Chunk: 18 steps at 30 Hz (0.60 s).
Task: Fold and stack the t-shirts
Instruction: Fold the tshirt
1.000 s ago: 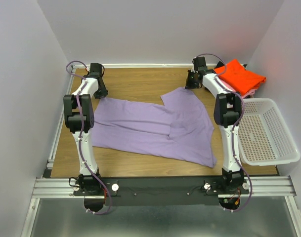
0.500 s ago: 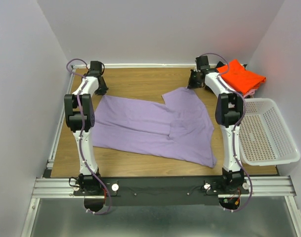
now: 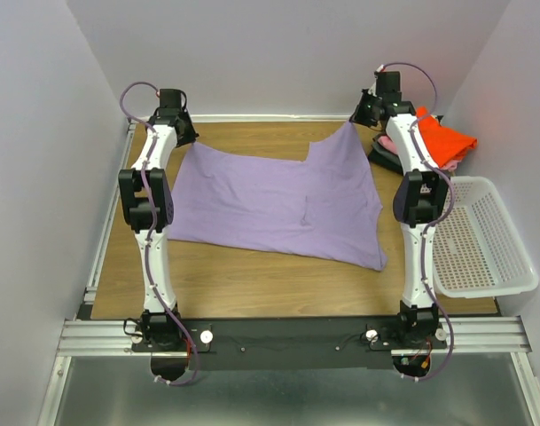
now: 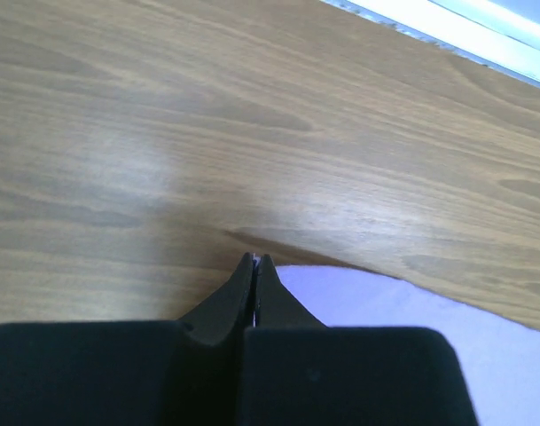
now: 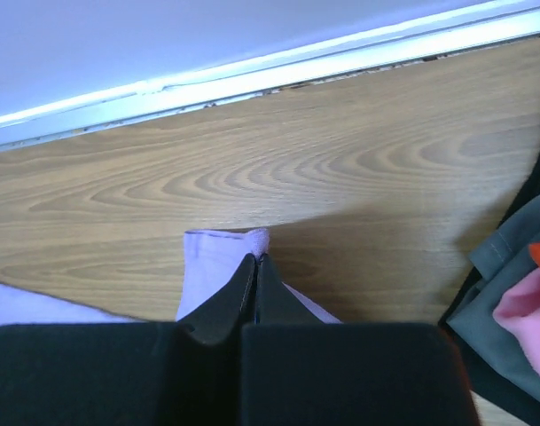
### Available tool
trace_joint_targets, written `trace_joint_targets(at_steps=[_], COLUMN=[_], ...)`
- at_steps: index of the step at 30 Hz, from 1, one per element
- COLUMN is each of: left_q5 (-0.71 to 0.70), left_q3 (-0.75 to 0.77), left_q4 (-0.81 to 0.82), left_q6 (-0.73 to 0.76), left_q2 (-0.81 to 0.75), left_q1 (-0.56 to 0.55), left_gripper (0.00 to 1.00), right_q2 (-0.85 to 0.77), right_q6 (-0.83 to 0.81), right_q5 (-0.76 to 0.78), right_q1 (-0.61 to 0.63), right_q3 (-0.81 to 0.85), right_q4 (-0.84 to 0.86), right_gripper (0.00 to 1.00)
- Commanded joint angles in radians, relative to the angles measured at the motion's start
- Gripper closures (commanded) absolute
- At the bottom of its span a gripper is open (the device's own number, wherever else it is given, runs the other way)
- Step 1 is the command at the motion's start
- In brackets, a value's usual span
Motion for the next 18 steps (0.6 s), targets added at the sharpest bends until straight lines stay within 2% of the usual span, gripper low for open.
trace_joint_targets(at_steps=[1, 4, 10, 18], left_q5=[0.069, 0.066, 0.031, -0.058], left_q3=[0.000, -0.092, -0.279, -0.385], left_q4=[0.032, 0.095, 0.192, 0.199], left_q6=[0.037, 0.064, 0.109, 0.172], left_q2=[0.015, -0.040, -0.149, -0.215], left_q1=[-0.003, 0.000, 0.000, 0.004], left_gripper=[1.00, 1.00, 1.00, 1.00], right_q2=[0.022, -0.029, -0.175, -0.421], right_q6=[-0.011, -0.025, -0.066, -0.088], right_q5=[-0.081, -0.121, -0.145, -0.165], right_q1=[0.000, -0.002, -0.002, 0.001], right_q3=[0.026, -0.028, -0.258, -0.555], right_q4=[-0.003, 0.000, 0.007, 0.019], right_gripper=[0.98, 0.98, 0.99, 0.99])
